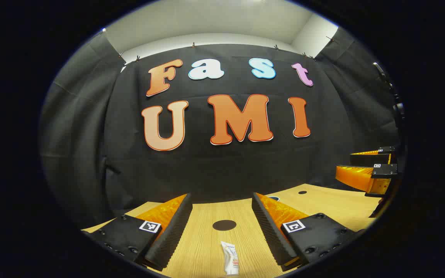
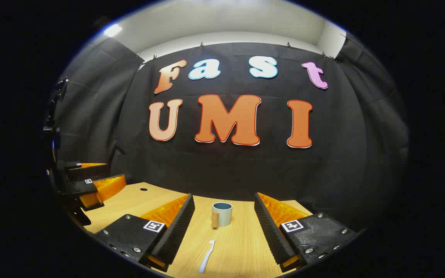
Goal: Put the toothbrush and toothpaste on the desktop into the cup, then pick up the cup and place it on the coaster on the desktop.
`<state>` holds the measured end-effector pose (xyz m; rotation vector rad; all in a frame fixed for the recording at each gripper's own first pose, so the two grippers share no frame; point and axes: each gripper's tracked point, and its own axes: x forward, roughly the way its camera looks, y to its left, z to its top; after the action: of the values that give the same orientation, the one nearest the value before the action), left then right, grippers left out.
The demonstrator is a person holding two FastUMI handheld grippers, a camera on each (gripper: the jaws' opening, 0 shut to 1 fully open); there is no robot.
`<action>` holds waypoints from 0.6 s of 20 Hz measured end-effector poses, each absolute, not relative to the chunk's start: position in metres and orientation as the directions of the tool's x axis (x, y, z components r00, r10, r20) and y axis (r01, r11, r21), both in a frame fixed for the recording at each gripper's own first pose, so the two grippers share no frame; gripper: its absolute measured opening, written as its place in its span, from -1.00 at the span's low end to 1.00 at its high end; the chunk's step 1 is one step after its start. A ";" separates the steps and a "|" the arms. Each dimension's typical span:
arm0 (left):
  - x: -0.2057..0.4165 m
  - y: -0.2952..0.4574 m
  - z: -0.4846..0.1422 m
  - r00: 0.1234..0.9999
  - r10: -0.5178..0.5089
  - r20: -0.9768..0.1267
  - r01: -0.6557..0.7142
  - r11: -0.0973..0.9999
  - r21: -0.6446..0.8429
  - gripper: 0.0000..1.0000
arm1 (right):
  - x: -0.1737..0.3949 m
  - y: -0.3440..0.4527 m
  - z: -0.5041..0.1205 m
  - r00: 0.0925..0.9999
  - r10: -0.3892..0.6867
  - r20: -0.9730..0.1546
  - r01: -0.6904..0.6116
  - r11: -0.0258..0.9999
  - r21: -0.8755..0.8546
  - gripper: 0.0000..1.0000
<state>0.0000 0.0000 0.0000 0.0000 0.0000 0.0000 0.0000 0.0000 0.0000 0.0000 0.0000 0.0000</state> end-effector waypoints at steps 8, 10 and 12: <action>0.004 0.007 -0.005 1.000 0.014 -0.015 -0.015 0.999 -0.030 0.96 | 0.001 0.000 -0.001 1.000 -0.002 -0.022 0.002 1.000 -0.002 0.87; 0.006 0.009 -0.007 1.000 0.014 -0.028 -0.016 0.998 -0.057 0.94 | 0.001 0.000 -0.001 1.000 -0.002 -0.031 0.002 1.000 -0.006 0.87; 0.009 0.011 -0.005 0.999 0.009 -0.035 -0.011 0.997 -0.075 0.97 | 0.001 0.001 -0.003 0.999 0.003 -0.053 -0.003 1.000 -0.007 0.87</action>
<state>0.0086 0.0107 -0.0051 -0.0750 0.0343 0.0098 0.0012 0.0008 -0.0027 -0.0074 0.0530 0.0030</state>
